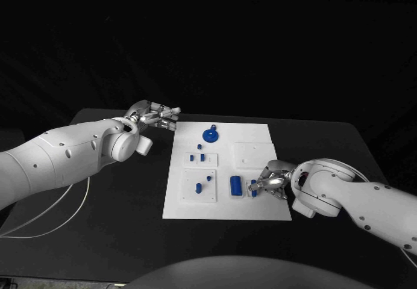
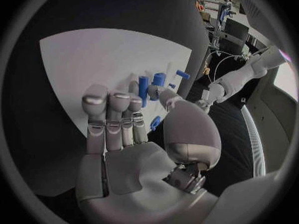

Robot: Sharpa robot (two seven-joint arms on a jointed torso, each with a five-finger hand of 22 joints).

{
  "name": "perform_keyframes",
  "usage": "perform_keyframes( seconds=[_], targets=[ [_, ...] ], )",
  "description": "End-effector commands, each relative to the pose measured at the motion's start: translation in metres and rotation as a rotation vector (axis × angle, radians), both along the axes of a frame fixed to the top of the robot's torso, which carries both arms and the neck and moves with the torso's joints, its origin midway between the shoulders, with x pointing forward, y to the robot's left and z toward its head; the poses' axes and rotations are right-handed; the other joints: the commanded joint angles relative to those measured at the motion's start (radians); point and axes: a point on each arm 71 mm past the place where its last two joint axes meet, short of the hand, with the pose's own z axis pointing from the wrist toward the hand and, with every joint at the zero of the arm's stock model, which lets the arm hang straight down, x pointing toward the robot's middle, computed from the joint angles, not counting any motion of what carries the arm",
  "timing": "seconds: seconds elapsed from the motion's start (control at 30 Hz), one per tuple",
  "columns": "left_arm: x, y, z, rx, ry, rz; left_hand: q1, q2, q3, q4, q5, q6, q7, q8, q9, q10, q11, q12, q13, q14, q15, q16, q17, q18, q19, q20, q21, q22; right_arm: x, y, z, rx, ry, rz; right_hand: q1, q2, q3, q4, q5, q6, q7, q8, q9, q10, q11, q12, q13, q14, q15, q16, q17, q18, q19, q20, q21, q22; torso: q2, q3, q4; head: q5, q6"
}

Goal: Assemble the parts on the task board

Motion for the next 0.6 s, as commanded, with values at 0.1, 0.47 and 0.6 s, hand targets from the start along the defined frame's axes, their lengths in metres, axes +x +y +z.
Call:
perform_keyframes(
  seconds=[0.1, 0.47, 0.6],
  targets=[
    [-0.0007, -0.0028, -0.0005, -0.012, 0.003, -0.016, -0.005, -0.009, 0.002, 0.007, -0.008, -0.008, -0.001, -0.004, 0.0, -0.01, 0.001, -0.003, 0.001, -0.006, 0.003, 0.004, 0.001, -0.014, 0.007, 0.002, 0.004, -0.001, -0.0007, 0.0011, -0.0022, -0.012, 0.014, 0.017, 0.014, 0.008, 0.123, -0.137, -0.036, -0.002, -0.006, 0.003, 0.004, 0.008, -0.003, -0.002, -0.001, 0.003, -0.003, -0.003, 0.002, -0.01, 0.057, 0.0, -0.006, 0.067, 0.0, 0.0004, -0.0001, 0.001, 0.002],
    [-0.001, -0.0022, -0.0006, -0.012, 0.005, -0.016, -0.005, -0.01, 0.002, 0.007, -0.01, -0.008, -0.001, -0.004, 0.0, -0.009, 0.001, -0.003, 0.001, -0.006, 0.003, 0.004, 0.001, -0.014, 0.007, 0.002, 0.004, -0.002, 0.0023, 0.0058, -0.0048, 0.003, -0.009, 0.003, 0.044, 0.021, 0.069, -0.104, -0.264, -0.01, -0.019, 0.002, 0.006, 0.014, -0.004, 0.006, 0.001, 0.005, -0.003, -0.002, 0.003, -0.012, 0.058, 0.0, -0.008, 0.062, 0.001, 0.0016, -0.0003, 0.007, 0.0],
    [-0.0011, -0.0016, -0.0007, -0.011, 0.006, -0.015, -0.005, -0.01, 0.002, 0.007, -0.01, -0.008, -0.001, -0.004, 0.0, -0.009, 0.001, -0.003, 0.001, -0.006, 0.003, 0.004, 0.001, -0.014, 0.007, 0.002, 0.004, -0.002, 0.0029, 0.0066, -0.006, 0.007, -0.013, 0.0, 0.057, 0.019, 0.063, -0.09, -0.311, -0.008, -0.022, 0.003, -0.009, 0.013, -0.004, 0.007, 0.0, 0.005, -0.003, -0.003, 0.002, -0.012, 0.058, 0.0, -0.009, 0.059, 0.0, 0.0011, -0.0005, 0.008, 0.0]
  ],
)
